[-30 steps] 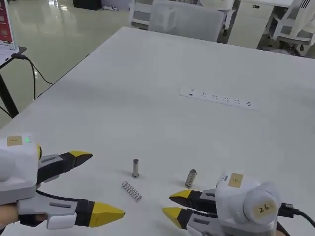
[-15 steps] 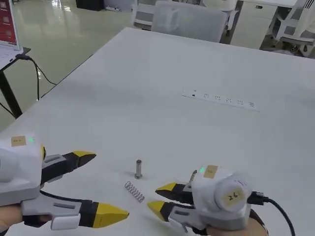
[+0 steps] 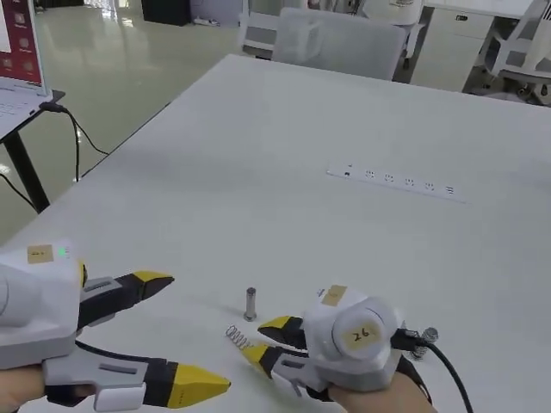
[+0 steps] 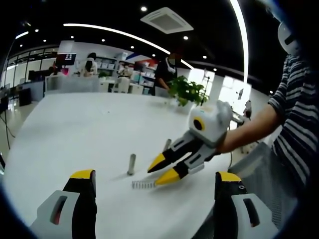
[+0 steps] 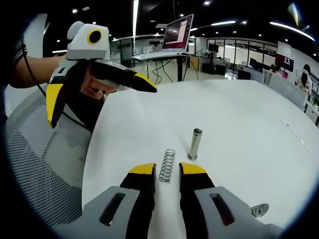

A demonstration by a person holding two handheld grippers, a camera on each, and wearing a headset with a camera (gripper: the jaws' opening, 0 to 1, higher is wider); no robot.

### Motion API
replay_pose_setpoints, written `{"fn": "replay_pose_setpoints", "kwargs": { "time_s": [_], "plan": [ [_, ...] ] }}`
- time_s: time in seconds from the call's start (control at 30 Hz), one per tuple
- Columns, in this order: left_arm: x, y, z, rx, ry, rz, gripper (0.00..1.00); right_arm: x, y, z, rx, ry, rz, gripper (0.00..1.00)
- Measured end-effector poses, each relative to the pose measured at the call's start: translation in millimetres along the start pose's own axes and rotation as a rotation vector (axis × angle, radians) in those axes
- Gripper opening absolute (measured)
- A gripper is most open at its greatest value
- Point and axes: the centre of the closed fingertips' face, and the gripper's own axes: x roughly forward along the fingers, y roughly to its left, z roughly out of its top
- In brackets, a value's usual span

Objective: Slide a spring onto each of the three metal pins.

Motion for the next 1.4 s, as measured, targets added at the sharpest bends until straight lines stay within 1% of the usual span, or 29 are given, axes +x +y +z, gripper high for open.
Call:
{"fn": "replay_pose_setpoints", "kwargs": {
  "time_s": [0.13, 0.27, 0.4, 0.47, 0.5, 0.67, 0.73, 0.77, 0.8, 1.0, 1.13, 1.23, 1.33, 1.4],
  "plan": [
    [0.7, -1.0, -1.0, 0.000, 0.005, -0.003, 0.96, 6.4, 2.9, -4.5, -0.011, 0.016, 0.003, 0.15],
    [1.3, -2.4, -3.2, -0.002, 0.010, -0.005, 0.96, 11.7, 6.5, -10.8, -0.046, 0.041, 0.006, 0.14],
    [0.8, -3.7, -4.5, -0.005, 0.012, -0.005, 0.95, 13.8, 4.9, -17.7, -0.053, 0.065, 0.002, 0.13],
    [0.6, -4.1, -5.4, -0.008, 0.014, -0.006, 0.95, 14.1, 3.2, -21.5, -0.050, 0.078, -0.006, 0.10],
    [0.3, -4.0, -6.1, -0.007, 0.015, -0.005, 0.95, 13.6, 2.1, -19.8, -0.032, 0.060, -0.011, 0.09],
    [0.3, -4.8, -8.8, -0.007, 0.022, -0.007, 0.95, 14.7, 0.8, -19.1, -0.052, 0.064, -0.010, 0.08],
    [0.8, -5.2, -9.2, -0.005, 0.028, -0.007, 0.95, 13.0, 1.5, -18.2, -0.039, 0.062, -0.001, 0.08],
    [1.1, -5.8, -8.2, -0.004, 0.025, -0.010, 0.95, 10.9, 2.2, -15.8, -0.017, 0.049, 0.004, 0.08],
    [1.5, -6.2, -7.3, -0.005, 0.022, -0.011, 0.94, 8.9, 2.1, -14.3, -0.011, 0.043, 0.006, 0.08],
    [6.3, -11.2, -3.2, 0.006, 0.020, -0.026, 0.94, -11.9, -2.1, -8.6, -0.019, 0.027, 0.011, 0.08],
    [9.3, -17.2, -4.3, 0.015, 0.032, -0.049, 0.93, -26.5, -5.4, -5.9, -0.012, 0.017, 0.013, 0.08],
    [10.9, -22.4, -5.7, 0.023, 0.046, -0.074, 0.91, -40.4, -6.6, -3.2, -0.021, -0.003, 0.024, 0.08],
    [12.3, -23.2, -4.6, 0.034, 0.053, -0.082, 0.90, -53.9, -7.5, -1.8, -0.028, -0.017, 0.039, 0.08],
    [13.3, -23.0, -2.4, 0.034, 0.049, -0.088, 0.89, -63.5, -8.1, -1.3, -0.054, -0.022, 0.043, 0.08]
  ]
}}
